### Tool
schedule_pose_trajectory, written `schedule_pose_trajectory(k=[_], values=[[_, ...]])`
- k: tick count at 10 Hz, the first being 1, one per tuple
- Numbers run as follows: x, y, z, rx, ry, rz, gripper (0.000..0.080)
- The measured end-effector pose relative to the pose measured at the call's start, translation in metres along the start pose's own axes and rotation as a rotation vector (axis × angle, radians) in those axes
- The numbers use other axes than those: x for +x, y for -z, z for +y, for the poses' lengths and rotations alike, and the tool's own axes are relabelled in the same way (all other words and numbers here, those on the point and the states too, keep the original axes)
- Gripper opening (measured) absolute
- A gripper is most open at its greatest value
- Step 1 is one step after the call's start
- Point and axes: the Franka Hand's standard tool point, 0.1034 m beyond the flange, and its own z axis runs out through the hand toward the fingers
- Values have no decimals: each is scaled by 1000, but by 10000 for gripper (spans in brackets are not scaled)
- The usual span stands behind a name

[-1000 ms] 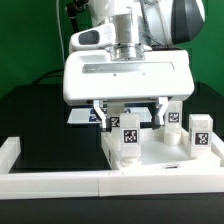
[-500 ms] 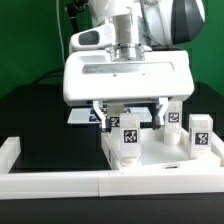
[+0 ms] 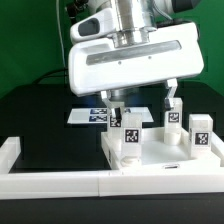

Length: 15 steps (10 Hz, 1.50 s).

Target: Assemble square table

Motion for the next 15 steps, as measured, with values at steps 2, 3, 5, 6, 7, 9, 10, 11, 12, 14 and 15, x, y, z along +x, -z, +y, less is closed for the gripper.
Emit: schedule_pose_trajectory(k=[2, 3, 5, 6, 7, 9, 10, 11, 12, 14, 15], values=[[2, -1, 6, 41, -5, -112, 649], [1, -3, 9, 36, -5, -108, 649], [1, -4, 7, 38, -2, -109, 649], [0, -4, 7, 38, -3, -109, 649], [-1, -4, 9, 38, -29, -121, 649], [-3, -5, 11, 18, -198, -177, 649], [-4, -8, 16, 11, -189, -175, 649], [-7, -11, 24, 7, -186, -172, 649], [-7, -11, 21, 8, -186, -172, 649], [-7, -12, 21, 8, -189, -173, 640], [-7, -12, 20, 8, -241, -173, 432]])
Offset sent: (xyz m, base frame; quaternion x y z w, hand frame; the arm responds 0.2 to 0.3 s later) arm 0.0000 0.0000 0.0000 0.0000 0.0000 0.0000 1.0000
